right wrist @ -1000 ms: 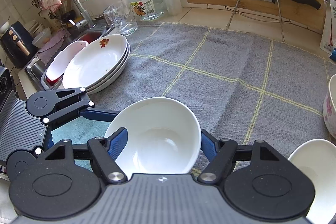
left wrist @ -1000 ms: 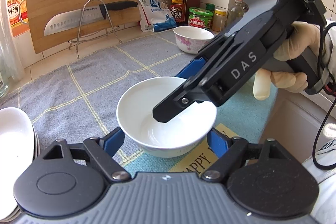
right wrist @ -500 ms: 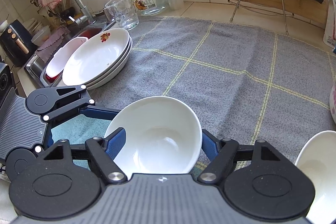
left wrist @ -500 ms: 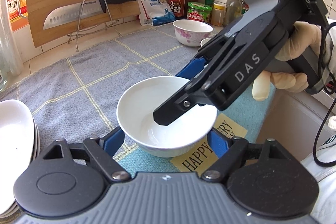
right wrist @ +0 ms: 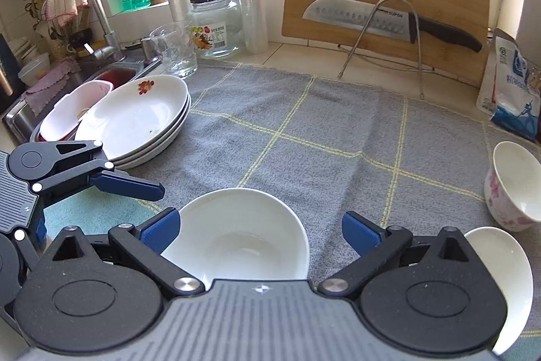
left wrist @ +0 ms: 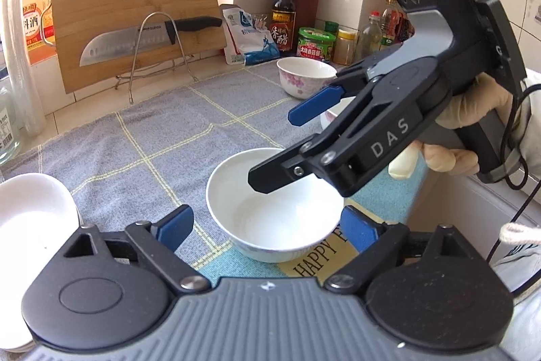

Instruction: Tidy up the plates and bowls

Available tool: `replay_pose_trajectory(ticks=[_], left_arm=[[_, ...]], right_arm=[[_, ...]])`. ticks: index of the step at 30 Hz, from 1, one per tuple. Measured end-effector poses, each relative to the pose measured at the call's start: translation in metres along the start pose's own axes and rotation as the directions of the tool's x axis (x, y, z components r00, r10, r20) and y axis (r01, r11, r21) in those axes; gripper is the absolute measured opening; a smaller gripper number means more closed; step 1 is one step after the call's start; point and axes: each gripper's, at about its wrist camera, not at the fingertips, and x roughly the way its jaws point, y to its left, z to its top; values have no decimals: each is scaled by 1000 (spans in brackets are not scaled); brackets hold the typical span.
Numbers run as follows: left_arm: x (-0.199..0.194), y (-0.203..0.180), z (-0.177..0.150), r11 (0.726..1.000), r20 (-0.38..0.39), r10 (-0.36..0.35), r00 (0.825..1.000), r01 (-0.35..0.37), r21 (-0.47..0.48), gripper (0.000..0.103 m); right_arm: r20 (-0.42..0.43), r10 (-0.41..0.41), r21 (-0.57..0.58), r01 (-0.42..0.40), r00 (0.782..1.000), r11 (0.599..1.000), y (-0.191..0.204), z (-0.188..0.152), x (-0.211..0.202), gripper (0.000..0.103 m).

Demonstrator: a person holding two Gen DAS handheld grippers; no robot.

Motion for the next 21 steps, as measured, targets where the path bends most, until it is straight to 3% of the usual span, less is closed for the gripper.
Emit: replay_pose_trajectory(ticks=[8, 13, 21], left_arm=[[-3, -12, 22, 997, 68, -53, 996, 48, 68, 99], [10, -31, 41, 994, 89, -81, 993, 74, 79, 99], [51, -76, 66, 996, 95, -68, 993, 63, 59, 100]], right_arm=[[45, -117, 54, 115, 992, 992, -19, -10, -35, 103], [71, -170, 93, 163, 983, 982, -52, -18, -56, 103], [56, -198, 95, 192, 979, 977, -114, -33, -77, 103]])
